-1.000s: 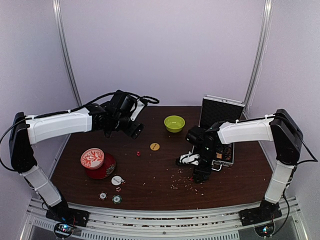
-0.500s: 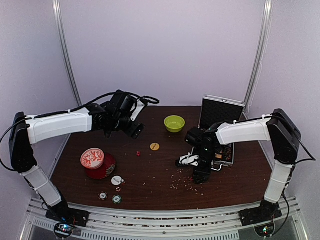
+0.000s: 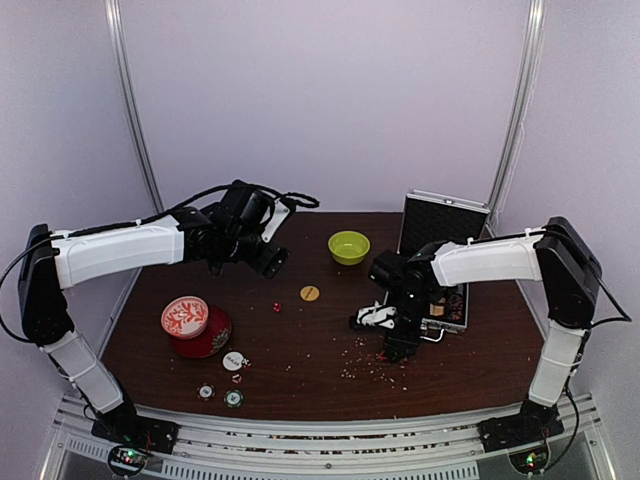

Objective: Pack up texas hold em set

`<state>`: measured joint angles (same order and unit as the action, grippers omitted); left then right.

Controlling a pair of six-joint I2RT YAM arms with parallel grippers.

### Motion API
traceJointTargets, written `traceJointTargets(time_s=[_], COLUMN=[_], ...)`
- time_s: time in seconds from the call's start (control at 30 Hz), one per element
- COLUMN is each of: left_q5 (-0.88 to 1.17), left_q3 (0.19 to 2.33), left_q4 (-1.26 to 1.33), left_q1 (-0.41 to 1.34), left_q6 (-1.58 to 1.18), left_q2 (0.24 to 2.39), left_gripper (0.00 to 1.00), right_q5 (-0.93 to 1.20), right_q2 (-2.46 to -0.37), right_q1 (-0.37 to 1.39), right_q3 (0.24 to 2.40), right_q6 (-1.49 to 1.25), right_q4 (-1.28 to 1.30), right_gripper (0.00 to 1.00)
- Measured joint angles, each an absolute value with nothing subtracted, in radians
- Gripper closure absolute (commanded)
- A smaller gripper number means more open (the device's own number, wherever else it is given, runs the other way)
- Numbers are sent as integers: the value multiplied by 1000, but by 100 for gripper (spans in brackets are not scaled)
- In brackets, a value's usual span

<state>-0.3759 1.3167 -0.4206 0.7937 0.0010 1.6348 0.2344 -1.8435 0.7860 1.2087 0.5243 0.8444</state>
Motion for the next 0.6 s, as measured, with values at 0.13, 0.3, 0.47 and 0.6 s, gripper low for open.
traceJointTargets(time_s=[0.13, 0.3, 0.47, 0.6], left_q5=[-372, -363, -360, -358], left_q3=[1317, 1317, 1319, 1320], left_q4=[-421, -421, -421, -422], left_q1=[794, 794, 794, 794], left_q6=[1, 1, 1, 1], left_q2=[1635, 1636, 1637, 1637], left_gripper=[12, 12, 12, 12], right_q5=[234, 231, 209, 175], right_q2=[-1837, -1802, -1788, -1788], right_q1=[783, 753, 657, 578], right_q3=[1267, 1319, 1353, 1388], right_q6=[525, 532, 556, 586], right_q4=[873, 904, 932, 950], right_gripper=[42, 42, 42, 42])
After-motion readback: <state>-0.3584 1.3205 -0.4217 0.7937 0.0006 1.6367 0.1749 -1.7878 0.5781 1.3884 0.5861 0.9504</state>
